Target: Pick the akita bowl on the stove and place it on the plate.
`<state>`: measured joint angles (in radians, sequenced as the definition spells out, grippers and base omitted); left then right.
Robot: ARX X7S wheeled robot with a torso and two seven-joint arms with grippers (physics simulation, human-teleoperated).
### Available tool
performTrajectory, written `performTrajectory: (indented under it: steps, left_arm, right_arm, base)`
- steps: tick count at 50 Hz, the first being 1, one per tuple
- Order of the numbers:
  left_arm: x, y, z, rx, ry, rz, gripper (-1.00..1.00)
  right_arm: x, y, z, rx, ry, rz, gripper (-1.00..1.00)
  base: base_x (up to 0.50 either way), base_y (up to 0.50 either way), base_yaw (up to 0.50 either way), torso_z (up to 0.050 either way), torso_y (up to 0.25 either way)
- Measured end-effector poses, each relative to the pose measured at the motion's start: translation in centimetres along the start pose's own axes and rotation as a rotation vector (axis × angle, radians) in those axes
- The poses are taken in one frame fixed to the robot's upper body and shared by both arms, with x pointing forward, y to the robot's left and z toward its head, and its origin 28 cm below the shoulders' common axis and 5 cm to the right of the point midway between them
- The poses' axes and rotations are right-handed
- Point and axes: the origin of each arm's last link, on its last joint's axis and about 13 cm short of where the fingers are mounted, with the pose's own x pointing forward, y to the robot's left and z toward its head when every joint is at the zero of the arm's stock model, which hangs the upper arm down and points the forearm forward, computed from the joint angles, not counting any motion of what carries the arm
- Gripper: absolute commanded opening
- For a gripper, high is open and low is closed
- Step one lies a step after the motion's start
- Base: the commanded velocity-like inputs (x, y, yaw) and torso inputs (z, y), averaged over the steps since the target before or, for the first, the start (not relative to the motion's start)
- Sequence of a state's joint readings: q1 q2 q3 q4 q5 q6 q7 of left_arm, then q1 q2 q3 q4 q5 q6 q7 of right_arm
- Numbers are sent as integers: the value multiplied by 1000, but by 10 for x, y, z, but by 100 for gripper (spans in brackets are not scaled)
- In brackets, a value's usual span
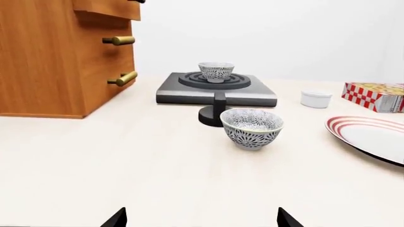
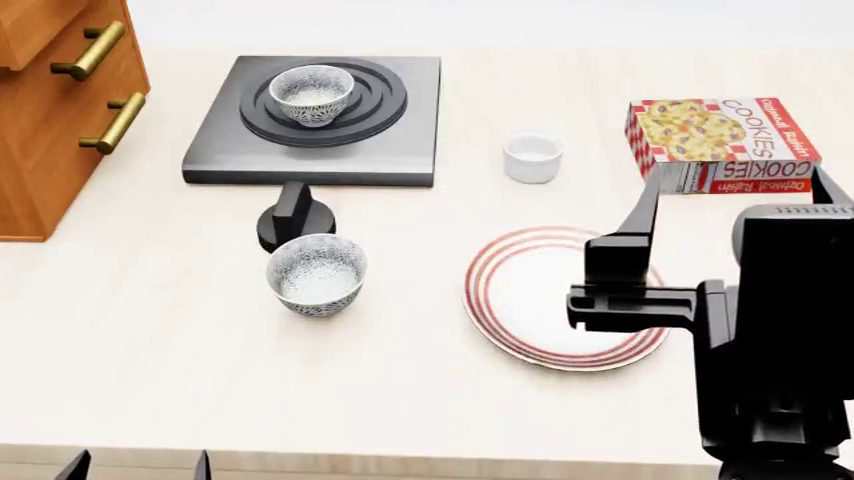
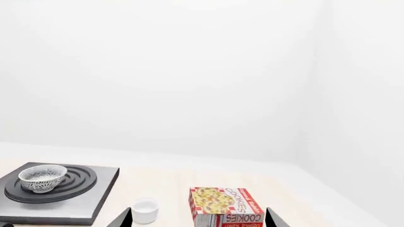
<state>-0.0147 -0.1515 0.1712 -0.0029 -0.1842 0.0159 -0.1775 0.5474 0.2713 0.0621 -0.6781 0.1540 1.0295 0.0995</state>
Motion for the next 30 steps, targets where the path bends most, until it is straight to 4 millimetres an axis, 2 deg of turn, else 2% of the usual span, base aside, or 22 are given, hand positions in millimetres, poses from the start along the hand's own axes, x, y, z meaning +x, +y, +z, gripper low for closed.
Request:
performTrajectory:
  steps: [16,30]
  left_arm:
    - [7,1,9,9,38,33,100]
    - [29,4,48,30,21,60,100]
  right_arm:
    - [-1,1,-2,-8,-9,10,100]
    - [-1,1,-3,-14,-7,13,100]
  base:
    - [0,0,0,0,0]
    - [0,0,0,0,0]
